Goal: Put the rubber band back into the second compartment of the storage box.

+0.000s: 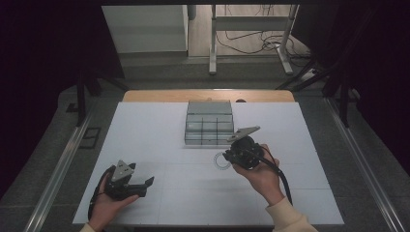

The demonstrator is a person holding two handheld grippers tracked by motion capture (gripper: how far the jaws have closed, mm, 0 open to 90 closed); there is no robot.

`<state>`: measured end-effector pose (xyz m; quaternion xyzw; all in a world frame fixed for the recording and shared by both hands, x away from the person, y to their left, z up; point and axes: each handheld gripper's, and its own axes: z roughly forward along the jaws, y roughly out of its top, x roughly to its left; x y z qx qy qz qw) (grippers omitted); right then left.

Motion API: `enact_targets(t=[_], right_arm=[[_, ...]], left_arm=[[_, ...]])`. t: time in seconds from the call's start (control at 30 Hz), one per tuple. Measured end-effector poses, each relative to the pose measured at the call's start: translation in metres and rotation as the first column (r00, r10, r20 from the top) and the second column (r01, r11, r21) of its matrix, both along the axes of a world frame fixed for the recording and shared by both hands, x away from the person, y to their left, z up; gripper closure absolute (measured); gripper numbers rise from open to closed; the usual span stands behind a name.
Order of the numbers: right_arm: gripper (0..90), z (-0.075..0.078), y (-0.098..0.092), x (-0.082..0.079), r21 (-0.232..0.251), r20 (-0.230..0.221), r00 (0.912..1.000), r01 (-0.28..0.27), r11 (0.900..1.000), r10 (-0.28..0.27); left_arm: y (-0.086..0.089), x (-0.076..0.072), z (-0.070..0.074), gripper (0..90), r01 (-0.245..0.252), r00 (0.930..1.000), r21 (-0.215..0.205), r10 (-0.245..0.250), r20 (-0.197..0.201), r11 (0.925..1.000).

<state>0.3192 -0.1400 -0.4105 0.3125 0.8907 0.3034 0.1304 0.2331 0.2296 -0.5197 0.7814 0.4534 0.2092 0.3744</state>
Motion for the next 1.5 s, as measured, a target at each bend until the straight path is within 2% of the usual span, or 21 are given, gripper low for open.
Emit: enact_targets(t=[0.3, 0.5, 0.83, 1.2, 1.5], right_arm=[[80.9, 0.004, 0.007, 0.026, 0.026, 0.001, 1.0000, 0.008, 1.000, -0.008], [80.9, 0.001, 0.009, 0.044, 0.037, -0.010, 0.9997, 0.023, 0.999, -0.023], [80.9, -0.004, 0.011, 0.061, 0.053, -0.029, 0.9983, 0.052, 0.997, -0.050], [80.8, -0.006, 0.022, 0.079, 0.038, -0.042, 0.9972, 0.064, 0.997, -0.063], [80.8, -0.003, 0.034, 0.097, 0.019, -0.034, 0.9971, 0.068, 0.997, -0.067]], left_arm=[[0.001, 0.000, 0.001, 15.1, 0.002, 1.0000, 0.004, -0.002, 0.000, 1.0000], [0.000, 0.000, 0.001, 15.1, 0.003, 1.0000, 0.000, -0.003, 0.001, 1.0000], [0.000, 0.000, 0.000, 15.1, 0.005, 1.0000, 0.002, -0.005, -0.002, 1.0000], [0.000, 0.000, 0.001, 15.1, 0.004, 1.0000, 0.003, -0.004, -0.001, 1.0000], [0.001, 0.000, 0.001, 15.1, 0.004, 1.0000, 0.001, -0.004, -0.001, 1.0000]])
